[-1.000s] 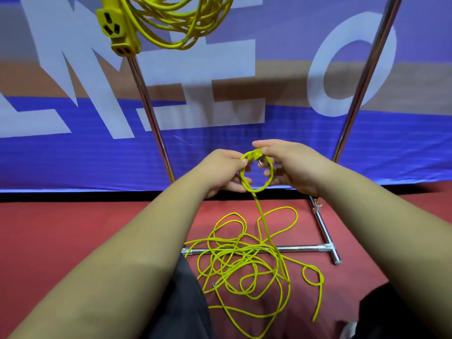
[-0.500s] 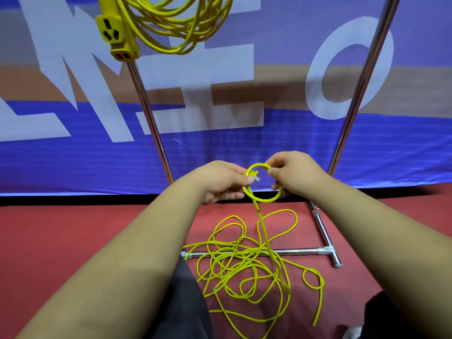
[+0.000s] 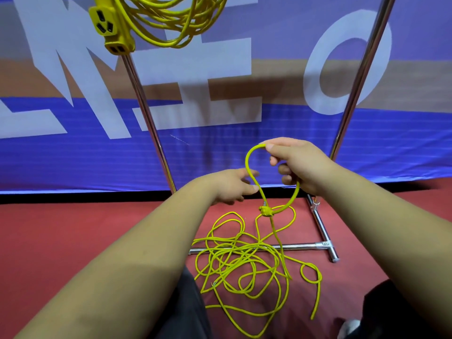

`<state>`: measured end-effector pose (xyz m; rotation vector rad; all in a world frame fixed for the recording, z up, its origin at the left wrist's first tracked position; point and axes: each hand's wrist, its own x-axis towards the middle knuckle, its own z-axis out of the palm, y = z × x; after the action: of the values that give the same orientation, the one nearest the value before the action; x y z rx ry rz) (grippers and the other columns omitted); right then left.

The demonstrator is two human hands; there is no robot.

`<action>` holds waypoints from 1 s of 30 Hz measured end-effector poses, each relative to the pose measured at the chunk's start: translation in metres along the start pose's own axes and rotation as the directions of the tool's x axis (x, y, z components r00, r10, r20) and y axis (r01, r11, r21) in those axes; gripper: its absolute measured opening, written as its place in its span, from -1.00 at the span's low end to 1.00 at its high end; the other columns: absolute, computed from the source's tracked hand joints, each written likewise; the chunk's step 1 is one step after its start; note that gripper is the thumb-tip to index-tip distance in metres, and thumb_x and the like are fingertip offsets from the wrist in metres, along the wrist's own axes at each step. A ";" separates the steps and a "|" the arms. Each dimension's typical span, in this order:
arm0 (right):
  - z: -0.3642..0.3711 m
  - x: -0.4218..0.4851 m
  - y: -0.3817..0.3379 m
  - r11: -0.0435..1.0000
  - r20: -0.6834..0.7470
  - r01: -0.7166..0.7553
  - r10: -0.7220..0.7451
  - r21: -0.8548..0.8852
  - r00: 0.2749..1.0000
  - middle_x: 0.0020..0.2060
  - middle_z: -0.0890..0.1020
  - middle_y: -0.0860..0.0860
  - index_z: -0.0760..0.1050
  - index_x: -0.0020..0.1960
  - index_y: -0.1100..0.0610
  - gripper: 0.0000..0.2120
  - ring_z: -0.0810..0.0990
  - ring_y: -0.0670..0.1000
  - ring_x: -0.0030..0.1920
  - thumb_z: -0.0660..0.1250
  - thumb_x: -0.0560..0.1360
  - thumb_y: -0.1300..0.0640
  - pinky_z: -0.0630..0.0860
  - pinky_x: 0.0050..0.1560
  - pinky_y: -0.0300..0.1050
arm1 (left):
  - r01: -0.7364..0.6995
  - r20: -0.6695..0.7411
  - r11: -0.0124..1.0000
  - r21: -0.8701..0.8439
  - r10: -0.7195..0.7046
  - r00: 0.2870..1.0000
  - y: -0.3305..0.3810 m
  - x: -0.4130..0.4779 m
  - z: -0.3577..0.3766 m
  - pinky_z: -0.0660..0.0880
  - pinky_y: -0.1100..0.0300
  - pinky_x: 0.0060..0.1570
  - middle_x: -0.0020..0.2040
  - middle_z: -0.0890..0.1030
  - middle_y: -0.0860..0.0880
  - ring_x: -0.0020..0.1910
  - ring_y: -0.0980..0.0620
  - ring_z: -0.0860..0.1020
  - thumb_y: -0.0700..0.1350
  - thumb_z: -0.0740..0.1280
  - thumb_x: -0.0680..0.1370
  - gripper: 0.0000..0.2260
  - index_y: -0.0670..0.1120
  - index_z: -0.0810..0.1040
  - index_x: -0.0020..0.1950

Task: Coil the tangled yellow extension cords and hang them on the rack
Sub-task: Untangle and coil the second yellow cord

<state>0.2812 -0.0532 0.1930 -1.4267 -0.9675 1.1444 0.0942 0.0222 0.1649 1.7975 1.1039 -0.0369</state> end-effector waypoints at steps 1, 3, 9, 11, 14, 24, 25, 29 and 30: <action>0.000 -0.001 -0.001 1.000 -0.001 -0.001 0.001 0.007 1.000 -0.26 0.58 0.01 0.69 0.21 0.04 -0.81 0.27 -0.05 -0.46 0.37 0.67 0.06 0.25 -0.46 -0.18 | -0.023 0.039 0.999 -0.033 0.024 0.999 0.000 0.002 0.000 0.56 0.00 0.16 0.39 0.57 0.00 0.17 -0.04 0.64 0.07 0.29 0.69 -0.67 0.13 0.50 0.46; 0.000 -0.001 -0.003 0.999 -0.022 -0.018 0.019 0.036 1.000 -0.28 0.58 0.01 0.67 0.22 0.12 -0.79 0.27 -0.06 -0.46 0.37 0.67 0.07 0.23 -0.49 -0.20 | -0.043 0.043 0.989 -0.142 0.050 0.998 0.001 0.005 -0.001 0.54 0.04 0.09 0.30 0.64 0.00 0.10 -0.03 0.66 0.04 0.20 0.73 -0.75 0.05 0.63 0.26; -0.005 0.000 0.001 0.966 0.129 -0.260 0.257 0.007 0.958 -0.24 0.69 0.04 0.59 -0.14 0.14 -0.79 0.60 -0.11 -0.36 0.45 0.62 0.07 0.55 -0.38 -0.29 | -0.286 -0.452 0.867 -0.408 0.080 0.888 0.010 0.010 -0.016 0.68 -0.08 0.09 0.07 0.71 -0.09 -0.16 -0.09 0.62 -0.03 0.21 0.73 -0.79 -0.01 0.62 0.04; -0.006 0.000 0.006 0.951 0.157 -0.302 0.308 -0.065 0.938 -0.19 0.71 0.10 0.61 -0.09 0.21 -0.81 0.67 -0.05 -0.30 0.43 0.64 0.11 0.66 -0.25 -0.24 | -0.360 -0.564 0.842 -0.401 0.083 0.822 0.010 0.013 -0.022 0.68 -0.09 0.08 -0.01 0.70 -0.05 -0.20 -0.05 0.57 -0.06 0.22 0.71 -0.79 0.02 0.65 0.03; -0.009 0.000 0.011 0.919 0.185 -0.259 0.321 -0.297 0.929 -0.17 0.72 0.18 0.60 -0.08 0.24 -0.74 0.67 0.02 -0.31 0.37 0.68 0.09 0.68 -0.18 -0.16 | -0.421 -0.689 0.834 -0.356 0.070 0.721 0.011 0.011 -0.030 0.69 -0.07 0.02 -0.06 0.68 -0.02 -0.18 0.02 0.58 -0.05 0.23 0.69 -0.78 0.07 0.67 0.01; -0.025 0.018 0.024 0.883 0.036 -0.121 0.153 -0.453 0.988 -0.43 0.52 0.09 0.68 0.11 0.15 -0.82 0.57 0.07 -0.43 0.47 0.58 0.07 0.73 -0.04 0.21 | -0.605 -0.818 0.691 -0.397 0.032 0.574 0.015 0.001 -0.051 0.65 0.02 -0.18 -0.23 0.62 0.00 -0.22 0.02 0.68 -0.03 0.28 0.68 -0.83 0.03 0.68 0.07; -0.022 0.017 0.027 0.880 0.055 -0.116 0.159 -0.460 0.986 -0.43 0.51 0.06 0.68 0.12 0.14 -0.82 0.56 0.05 -0.44 0.49 0.58 0.07 0.74 -0.14 0.15 | -0.611 -0.801 0.667 -0.426 0.036 0.597 0.018 0.001 -0.048 0.67 0.03 -0.17 -0.22 0.62 -0.02 -0.21 0.00 0.69 -0.03 0.27 0.69 -0.82 0.00 0.67 0.09; -0.006 0.017 0.038 0.849 0.122 -0.086 0.174 -0.522 0.977 -0.43 0.47 -0.03 0.68 0.11 0.04 -0.81 0.52 0.01 -0.51 0.55 0.55 0.01 0.61 -0.30 -0.06 | -0.621 -0.755 0.580 -0.527 0.016 0.656 0.026 0.001 -0.037 0.70 -0.01 -0.12 -0.15 0.62 -0.08 -0.13 -0.08 0.73 -0.04 0.25 0.71 -0.81 -0.04 0.65 0.11; -0.004 0.018 0.040 0.844 0.130 -0.079 0.173 -0.531 0.976 -0.41 0.48 0.01 0.69 0.05 0.07 -0.82 0.54 0.04 -0.50 0.55 0.55 0.00 0.62 -0.29 -0.04 | -0.614 -0.744 0.569 -0.547 0.006 0.668 0.027 0.000 -0.036 0.70 -0.02 -0.10 -0.14 0.63 -0.09 -0.11 -0.10 0.73 -0.04 0.25 0.71 -0.81 -0.05 0.65 0.12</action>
<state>0.2889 -0.0433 0.1505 -1.8698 -1.4040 1.1647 0.0975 0.0466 0.2022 1.1440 0.9706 1.2794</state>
